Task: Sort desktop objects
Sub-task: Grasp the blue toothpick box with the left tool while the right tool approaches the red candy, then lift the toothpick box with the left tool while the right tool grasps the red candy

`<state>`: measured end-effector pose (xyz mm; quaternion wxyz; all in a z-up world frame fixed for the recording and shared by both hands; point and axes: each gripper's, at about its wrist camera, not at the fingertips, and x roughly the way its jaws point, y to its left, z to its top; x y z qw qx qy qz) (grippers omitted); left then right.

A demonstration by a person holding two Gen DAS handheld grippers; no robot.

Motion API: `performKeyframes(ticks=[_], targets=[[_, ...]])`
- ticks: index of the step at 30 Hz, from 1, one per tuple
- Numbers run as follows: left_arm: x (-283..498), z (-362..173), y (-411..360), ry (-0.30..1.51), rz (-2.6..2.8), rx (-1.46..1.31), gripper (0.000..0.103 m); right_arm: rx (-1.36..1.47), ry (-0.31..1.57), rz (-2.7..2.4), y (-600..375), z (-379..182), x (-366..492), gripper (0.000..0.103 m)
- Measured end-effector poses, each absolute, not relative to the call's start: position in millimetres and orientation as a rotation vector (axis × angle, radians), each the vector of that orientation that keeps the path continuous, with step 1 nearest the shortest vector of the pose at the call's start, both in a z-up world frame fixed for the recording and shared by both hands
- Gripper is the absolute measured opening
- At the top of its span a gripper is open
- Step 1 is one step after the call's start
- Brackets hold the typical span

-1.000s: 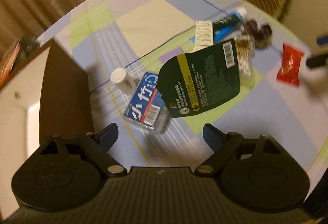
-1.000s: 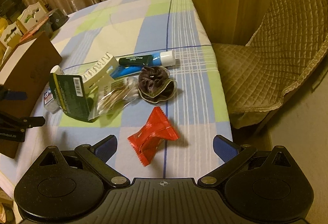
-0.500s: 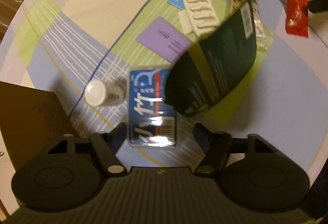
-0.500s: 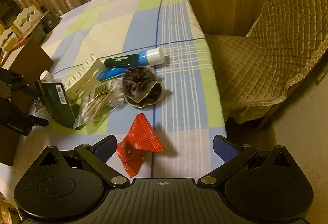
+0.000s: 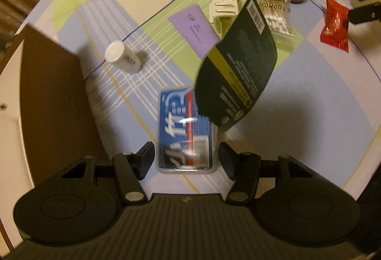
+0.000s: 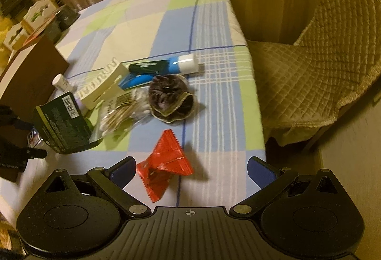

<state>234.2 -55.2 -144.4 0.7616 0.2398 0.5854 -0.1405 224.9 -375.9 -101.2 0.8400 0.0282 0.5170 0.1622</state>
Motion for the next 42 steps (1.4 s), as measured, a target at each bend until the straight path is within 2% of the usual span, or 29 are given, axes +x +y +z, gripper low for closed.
performKeyframes(ticks=[1, 2, 5, 6, 7, 8, 16, 17, 18, 19, 21, 22, 23, 24, 42], targets=[[231.4, -146.0, -52.7, 1.257, -0.286, 0.501, 0.068, 0.054, 1.095, 0.355, -372.9, -101.5, 225.4, 0.103], [230.8, -148.6, -50.1, 1.249, -0.272, 0.482, 0.071, 0.048, 1.096, 0.367, -369.7, -102.1, 225.7, 0.103], [249.0, -153.3, -49.6, 1.242, -0.237, 0.447, 0.071, 0.014, 1.093, 0.400, -358.5, -103.9, 225.4, 0.103], [254.6, -154.8, -50.5, 1.245, -0.235, 0.441, 0.070, -0.001, 1.088, 0.413, -355.0, -104.8, 225.1, 0.103], [253.7, -155.5, -48.3, 1.233, -0.243, 0.414, 0.058, -0.017, 1.084, 0.422, -351.9, -105.9, 225.0, 0.103], [262.1, -152.5, -50.3, 1.233, -0.256, 0.383, 0.054, -0.031, 1.078, 0.429, -349.9, -107.2, 224.6, 0.103], [230.0, -140.2, -47.9, 1.226, -0.213, 0.326, 0.054, -0.131, 1.073, 0.462, -335.8, -125.4, 226.6, 0.102], [222.0, -135.4, -48.6, 1.222, -0.207, 0.313, 0.054, -0.134, 1.073, 0.459, -334.7, -127.9, 226.5, 0.100], [217.2, -132.9, -47.6, 1.219, -0.203, 0.298, 0.054, -0.132, 1.080, 0.468, -333.4, -130.6, 226.1, 0.080], [212.2, -129.9, -46.7, 1.216, -0.198, 0.278, 0.054, -0.139, 1.071, 0.463, -332.2, -131.5, 224.7, 0.074], [202.4, -124.7, -47.1, 1.212, -0.191, 0.251, 0.054, -0.188, 1.064, 0.466, -326.4, -132.3, 222.7, 0.074], [198.4, -122.8, -47.4, 1.208, -0.185, 0.244, 0.054, -0.230, 1.051, 0.462, -322.8, -132.1, 220.5, 0.070], [194.9, -120.9, -47.8, 1.203, -0.180, 0.239, 0.054, -0.262, 1.035, 0.464, -320.5, -131.2, 218.6, 0.049], [190.7, -117.8, -48.5, 1.198, -0.175, 0.234, 0.054, -0.270, 1.041, 0.481, -319.4, -130.1, 218.2, 0.045], [146.7, -82.6, -48.9, 1.103, -0.114, 0.159, 0.053, -0.185, 0.978, 0.623, -313.3, -91.6, 201.0, 0.043]])
